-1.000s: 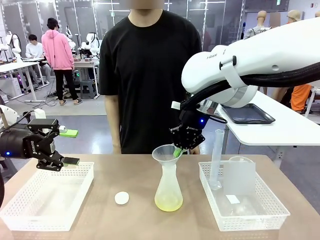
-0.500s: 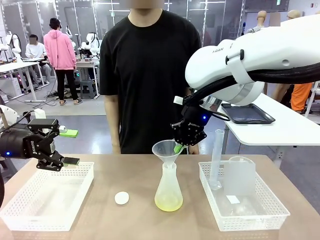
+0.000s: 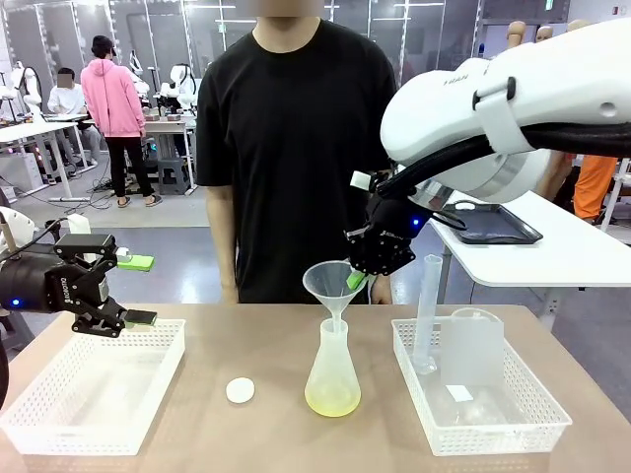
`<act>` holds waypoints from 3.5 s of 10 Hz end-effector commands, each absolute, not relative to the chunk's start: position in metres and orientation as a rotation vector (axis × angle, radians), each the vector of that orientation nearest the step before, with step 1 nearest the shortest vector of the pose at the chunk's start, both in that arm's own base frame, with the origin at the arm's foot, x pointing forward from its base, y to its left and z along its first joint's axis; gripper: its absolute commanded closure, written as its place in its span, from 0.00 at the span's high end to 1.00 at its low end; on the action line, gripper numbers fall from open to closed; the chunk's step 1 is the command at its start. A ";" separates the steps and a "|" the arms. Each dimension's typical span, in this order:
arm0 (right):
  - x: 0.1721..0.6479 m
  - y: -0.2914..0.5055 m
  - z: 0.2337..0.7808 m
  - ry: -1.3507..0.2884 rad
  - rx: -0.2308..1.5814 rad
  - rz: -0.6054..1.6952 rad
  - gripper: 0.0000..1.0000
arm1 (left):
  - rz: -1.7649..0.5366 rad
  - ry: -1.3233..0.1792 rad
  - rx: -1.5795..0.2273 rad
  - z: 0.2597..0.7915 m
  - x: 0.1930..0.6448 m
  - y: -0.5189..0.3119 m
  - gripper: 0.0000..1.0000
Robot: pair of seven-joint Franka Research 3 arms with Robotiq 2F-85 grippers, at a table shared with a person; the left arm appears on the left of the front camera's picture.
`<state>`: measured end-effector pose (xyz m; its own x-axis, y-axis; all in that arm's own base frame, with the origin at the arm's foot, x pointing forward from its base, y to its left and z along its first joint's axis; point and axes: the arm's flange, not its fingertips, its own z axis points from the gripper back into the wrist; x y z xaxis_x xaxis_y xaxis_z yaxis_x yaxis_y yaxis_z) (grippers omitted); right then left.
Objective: Prepare the solutions needed for the experiment.
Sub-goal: Once the solution is in the Big flask , pick up the Plastic Funnel and place it back into the right Organizing basket.
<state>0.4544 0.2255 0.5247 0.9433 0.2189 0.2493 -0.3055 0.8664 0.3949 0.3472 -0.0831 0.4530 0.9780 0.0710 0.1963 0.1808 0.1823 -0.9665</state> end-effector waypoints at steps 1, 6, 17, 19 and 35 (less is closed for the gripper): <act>0.442 0.216 0.529 -0.243 0.494 0.314 0.01 | -0.082 -0.208 -1.402 0.455 0.347 -0.084 1.00; 0.427 0.198 0.552 -0.295 0.565 0.355 0.01 | -0.082 -0.208 -1.402 0.455 0.347 -0.084 1.00; 0.451 0.037 0.560 -0.214 0.418 0.109 0.01 | -0.082 -0.208 -1.402 0.455 0.347 -0.084 1.00; 0.455 0.021 0.558 -0.193 0.404 0.072 0.01 | -0.082 -0.208 -1.402 0.455 0.347 -0.084 1.00; 0.438 0.030 0.467 0.116 0.385 -0.054 0.04 | -0.082 -0.208 -1.402 0.455 0.347 -0.084 1.00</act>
<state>0.4335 0.0234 0.4629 0.9961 -0.0032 -0.0884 0.0375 0.9205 0.3890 0.3472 -0.0831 0.4530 0.9780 0.0710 0.1963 0.1808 0.1826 -0.9664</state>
